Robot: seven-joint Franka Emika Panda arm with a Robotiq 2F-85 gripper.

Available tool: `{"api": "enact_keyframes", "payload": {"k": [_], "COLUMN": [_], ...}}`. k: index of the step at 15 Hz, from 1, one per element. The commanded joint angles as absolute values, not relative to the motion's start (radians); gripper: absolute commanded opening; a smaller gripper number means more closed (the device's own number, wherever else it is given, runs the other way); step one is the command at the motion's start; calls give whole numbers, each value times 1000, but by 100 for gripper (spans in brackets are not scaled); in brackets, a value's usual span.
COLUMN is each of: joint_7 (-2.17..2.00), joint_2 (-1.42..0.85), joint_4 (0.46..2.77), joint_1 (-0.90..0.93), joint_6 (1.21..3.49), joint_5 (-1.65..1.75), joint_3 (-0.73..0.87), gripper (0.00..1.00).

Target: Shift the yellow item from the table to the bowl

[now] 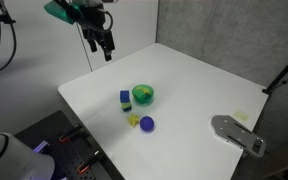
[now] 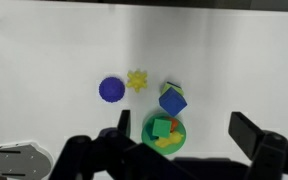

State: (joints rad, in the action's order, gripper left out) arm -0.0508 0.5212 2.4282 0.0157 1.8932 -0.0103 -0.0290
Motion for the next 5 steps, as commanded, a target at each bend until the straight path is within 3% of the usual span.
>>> {"api": "enact_keyframes", "payload": {"k": [1,5], "joint_7": [-51,-51], "joint_2": [551,524], "joint_4": [2457,2437], "joint_1": [13,16], "joint_6": [1922,1904], "joint_5": [8,-6], "joint_3": [-36,-32], "gripper": [100,100]}}
